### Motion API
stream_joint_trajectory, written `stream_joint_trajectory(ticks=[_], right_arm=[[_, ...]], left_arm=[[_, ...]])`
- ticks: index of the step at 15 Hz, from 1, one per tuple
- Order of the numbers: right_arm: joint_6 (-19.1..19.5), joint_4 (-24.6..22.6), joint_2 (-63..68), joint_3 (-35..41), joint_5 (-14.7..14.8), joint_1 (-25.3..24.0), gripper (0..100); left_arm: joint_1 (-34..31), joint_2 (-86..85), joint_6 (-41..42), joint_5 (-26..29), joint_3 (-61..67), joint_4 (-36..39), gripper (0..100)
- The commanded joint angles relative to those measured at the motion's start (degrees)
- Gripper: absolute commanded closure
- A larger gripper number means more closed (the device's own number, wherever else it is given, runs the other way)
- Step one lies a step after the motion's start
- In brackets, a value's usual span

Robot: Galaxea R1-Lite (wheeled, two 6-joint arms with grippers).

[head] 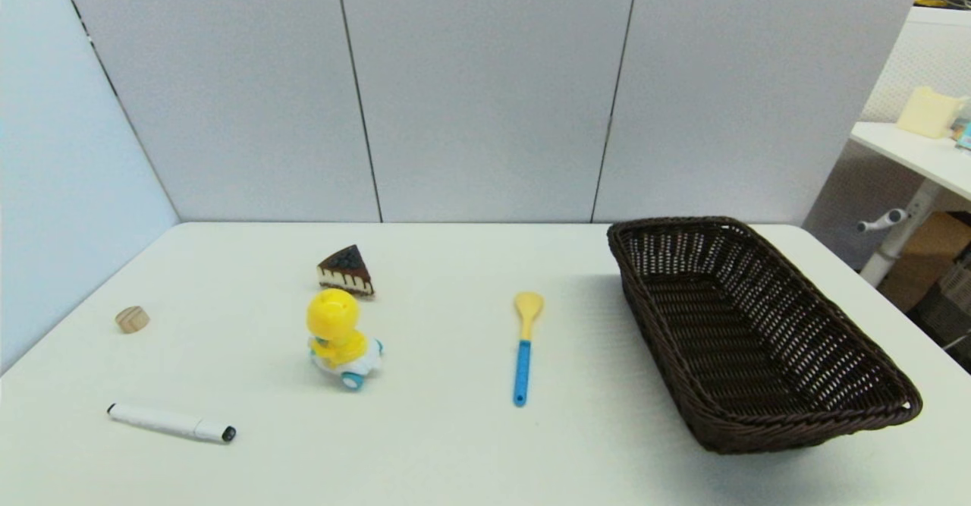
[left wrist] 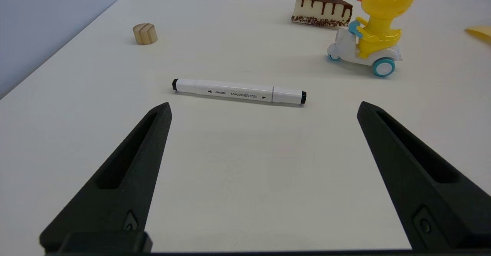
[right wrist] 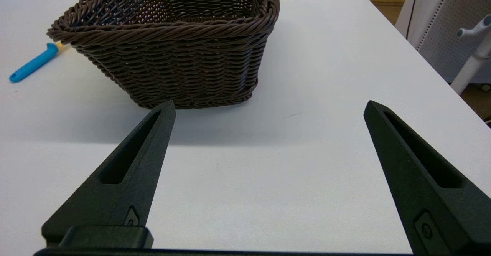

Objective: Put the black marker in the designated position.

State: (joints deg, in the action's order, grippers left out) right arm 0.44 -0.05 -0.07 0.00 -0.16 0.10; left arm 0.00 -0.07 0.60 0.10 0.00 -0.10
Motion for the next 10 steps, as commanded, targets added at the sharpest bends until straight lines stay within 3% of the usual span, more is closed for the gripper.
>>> stream_joint_trajectory(ticks=[1, 10], right_arm=[[-0.09, -0.04, 0.07, 0.0, -0.11, -0.01, 0], [-0.09, -0.04, 0.07, 0.0, -0.02, -0.01, 0]], left_arm=[[0.0, 0.07, 0.02, -0.01, 0.0, 0.01, 0], [0.0, 0.07, 0.02, -0.01, 0.0, 0.01, 0]])
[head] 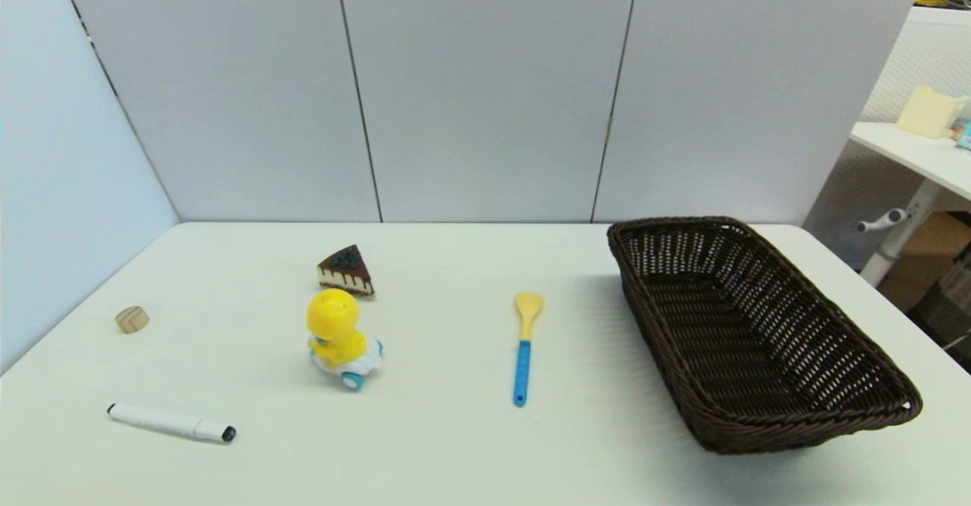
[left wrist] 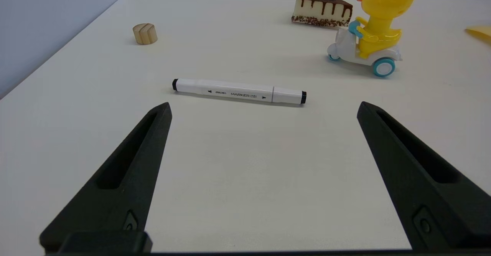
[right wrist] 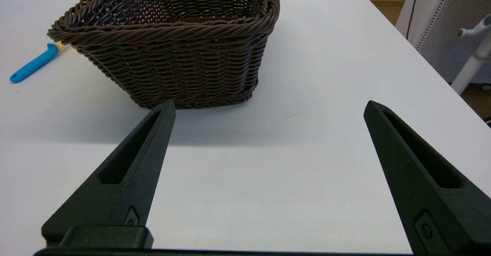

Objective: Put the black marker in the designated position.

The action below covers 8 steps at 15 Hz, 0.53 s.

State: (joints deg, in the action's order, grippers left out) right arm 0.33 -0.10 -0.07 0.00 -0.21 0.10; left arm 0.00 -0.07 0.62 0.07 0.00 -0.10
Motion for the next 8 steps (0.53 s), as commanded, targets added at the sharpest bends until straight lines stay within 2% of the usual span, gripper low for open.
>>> stream_joint_trajectory(ticks=[1, 8], right_arm=[[0.11, 0.01, 0.07, 0.0, 0.03, -0.01, 0], [0.02, 0.01, 0.07, 0.0, 0.03, -0.01, 0]], left_arm=[[0.0, 0.07, -0.01, 0.01, 0.0, 0.01, 0], [0.0, 1.04, 0.08, 0.01, 0.0, 0.19, 0]])
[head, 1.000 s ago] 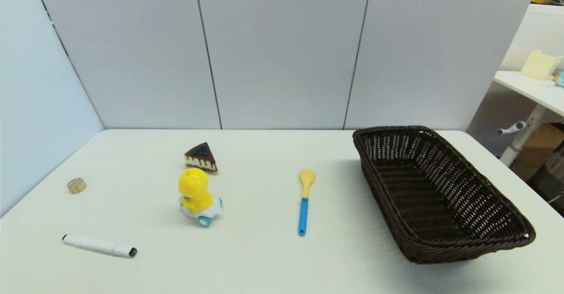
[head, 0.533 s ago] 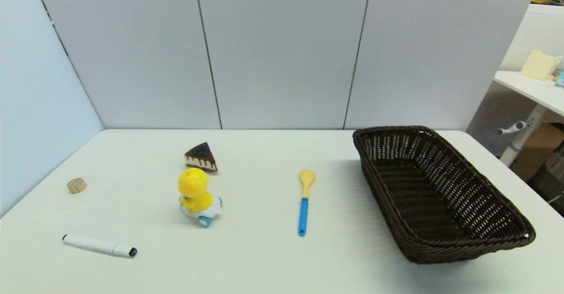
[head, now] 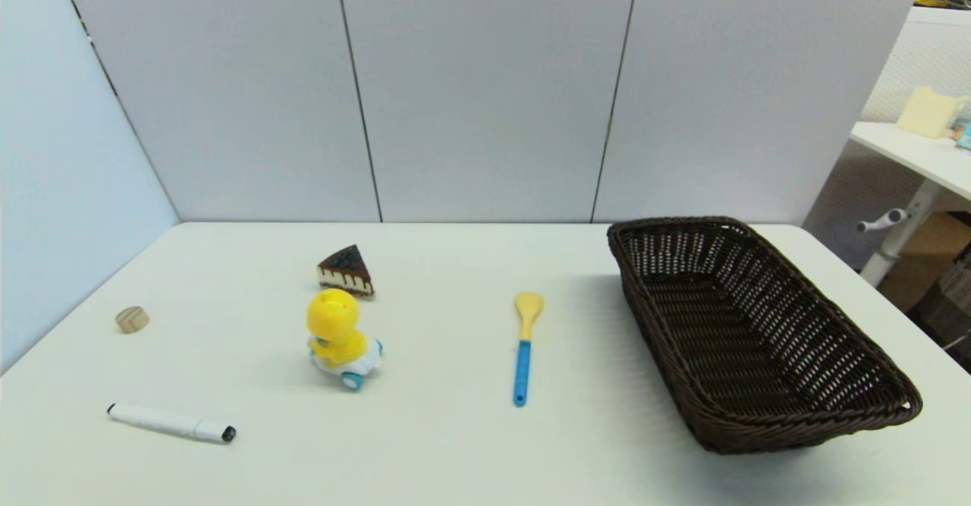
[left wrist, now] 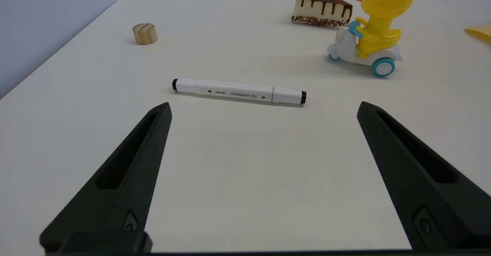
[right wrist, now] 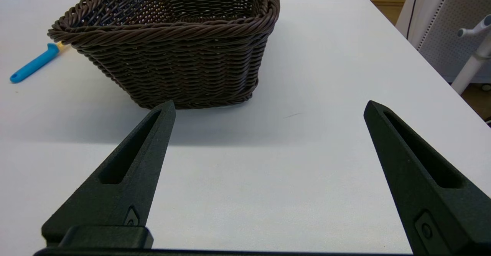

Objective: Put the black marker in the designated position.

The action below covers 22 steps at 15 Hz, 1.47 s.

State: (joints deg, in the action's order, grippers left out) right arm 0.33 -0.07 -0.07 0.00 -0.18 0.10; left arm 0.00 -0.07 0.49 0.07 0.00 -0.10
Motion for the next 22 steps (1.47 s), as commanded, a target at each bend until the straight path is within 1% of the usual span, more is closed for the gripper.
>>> stream_joint_trajectory(ticks=[1, 3, 4, 6, 7, 8, 9, 10, 11, 12, 13, 14, 15, 16, 17, 18, 19, 20, 21, 22], right_arm=[[0.11, -0.01, 0.07, 0.0, 0.01, -0.01, 0], [0.02, -0.01, 0.07, 0.0, 0.01, -0.01, 0], [0.02, -0.01, 0.07, 0.0, 0.01, -0.01, 0], [0.02, -0.01, 0.07, 0.0, 0.01, -0.01, 0], [0.02, -0.01, 0.07, 0.0, 0.01, -0.01, 0], [0.02, -0.01, 0.07, 0.0, 0.01, -0.01, 0], [0.02, -0.01, 0.07, 0.0, 0.01, -0.01, 0], [0.02, -0.01, 0.07, 0.0, 0.01, -0.01, 0], [0.02, -0.01, 0.07, 0.0, 0.01, -0.01, 0], [0.02, -0.01, 0.07, 0.0, 0.01, -0.01, 0], [0.02, -0.01, 0.07, 0.0, 0.01, -0.01, 0], [0.02, -0.01, 0.07, 0.0, -0.08, -0.01, 0], [0.02, -0.01, 0.07, 0.0, 0.01, -0.01, 0], [0.02, -0.01, 0.07, 0.0, 0.01, -0.01, 0], [0.02, -0.01, 0.07, 0.0, 0.01, -0.01, 0], [0.02, -0.01, 0.07, 0.0, 0.01, -0.01, 0], [0.02, -0.01, 0.07, 0.0, 0.01, -0.01, 0], [0.02, -0.01, 0.07, 0.0, 0.01, -0.01, 0], [0.02, -0.01, 0.07, 0.0, 0.01, -0.01, 0], [0.02, -0.01, 0.07, 0.0, -0.08, -0.01, 0]], left_arm=[[0.0, 5.7, -0.14, 0.01, -0.88, 1.86, 0], [1.41, 17.74, 0.04, 0.98, -6.77, 7.57, 0], [3.16, 24.59, 0.3, 0.89, -13.45, 7.22, 0], [6.68, 39.01, 0.3, 0.81, -33.31, 2.29, 0], [8.09, 45.07, 0.39, 0.81, -42.54, -1.75, 0], [8.0, 50.26, 0.48, 0.81, -51.15, -6.49, 0], [7.29, 55.09, 1.09, 0.81, -59.33, -13.0, 0], [6.68, 59.58, 3.99, 0.81, -67.94, -21.17, 0], [5.45, 63.35, 9.18, 0.89, -75.76, -31.02, 0], [3.08, 68.54, 15.16, 1.33, -84.55, -41.12, 0], [1.85, 72.06, 20.43, 3.44, -90.44, -47.45, 0], [0.44, 75.75, 27.02, 7.05, -95.98, -52.55, 0], [-1.49, 79.35, 38.1, 11.0, -100.37, -56.77, 0], [-4.48, 82.78, 51.28, 14.78, -103.45, -61.43, 0], [-7.03, 85.68, 63.5, 18.47, -105.73, -67.14, 0], [-9.23, 88.14, 76.5, 20.76, -106.17, -74.43, 0], [-11.34, 89.72, 86.79, 20.76, -105.82, -79.44, 0], [-13.45, 91.39, 96.98, 20.23, -105.03, -82.26, 0], [-14.94, 92.89, 106.39, 19.17, -102.66, -82.61, 0], [-15.64, 94.03, 112.72, 18.3, -100.55, -82.61, 0]])
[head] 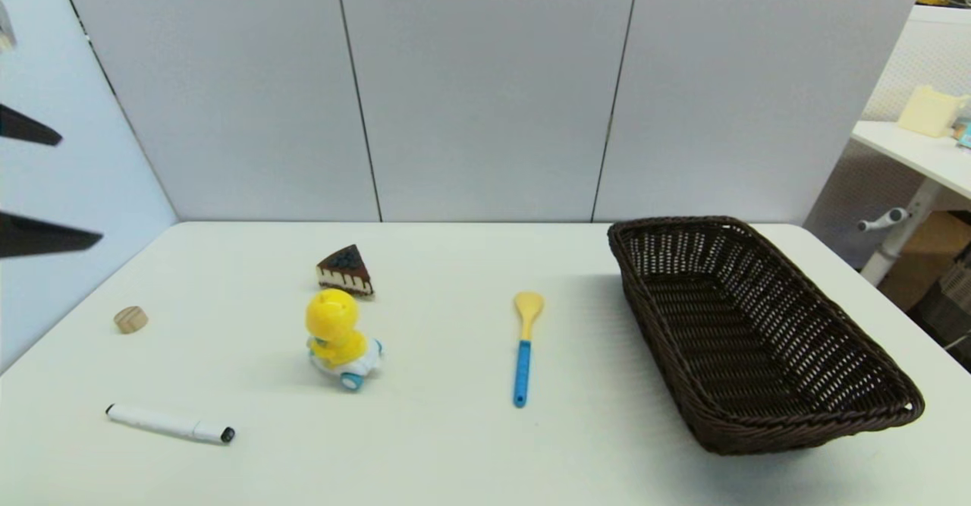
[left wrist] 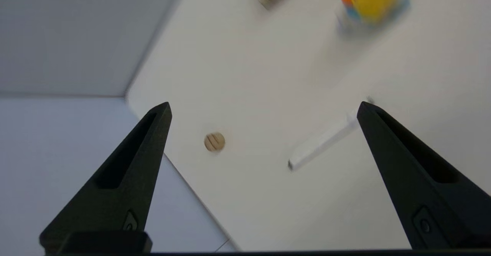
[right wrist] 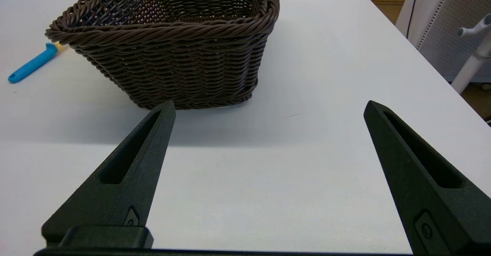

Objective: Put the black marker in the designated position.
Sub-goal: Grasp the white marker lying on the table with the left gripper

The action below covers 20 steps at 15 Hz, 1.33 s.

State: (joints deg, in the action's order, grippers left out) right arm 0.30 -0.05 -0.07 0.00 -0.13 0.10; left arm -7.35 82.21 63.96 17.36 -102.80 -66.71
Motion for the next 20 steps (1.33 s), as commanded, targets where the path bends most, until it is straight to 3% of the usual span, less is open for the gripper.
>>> stream_joint_trajectory(ticks=[1, 4, 6, 8, 14, 20], right_arm=[[0.05, -0.04, 0.07, 0.0, -0.04, -0.01, 0], [0.05, -0.04, 0.07, 0.0, -0.04, -0.01, 0], [0.05, -0.04, 0.07, 0.0, -0.04, -0.01, 0], [0.05, -0.04, 0.07, 0.0, -0.04, -0.01, 0], [0.13, -0.04, 0.07, 0.0, -0.04, -0.01, 0], [0.05, -0.04, 0.07, 0.0, -0.04, -0.01, 0]], left_arm=[[-8.47, 13.32, 56.09, -1.36, 7.7, -15.56, 0], [-8.38, 13.85, 62.33, -2.77, 22.38, -7.3, 0], [-7.94, 13.68, 63.04, -2.68, 31.35, 2.46, 0], [-7.77, 14.38, 62.16, -2.59, 36.89, 6.85, 0], [-4.07, 16.75, 50.03, -2.95, 36.8, 8.87, 0], [-3.28, 20.27, 49.24, -2.95, 36.8, 10.37, 0]])
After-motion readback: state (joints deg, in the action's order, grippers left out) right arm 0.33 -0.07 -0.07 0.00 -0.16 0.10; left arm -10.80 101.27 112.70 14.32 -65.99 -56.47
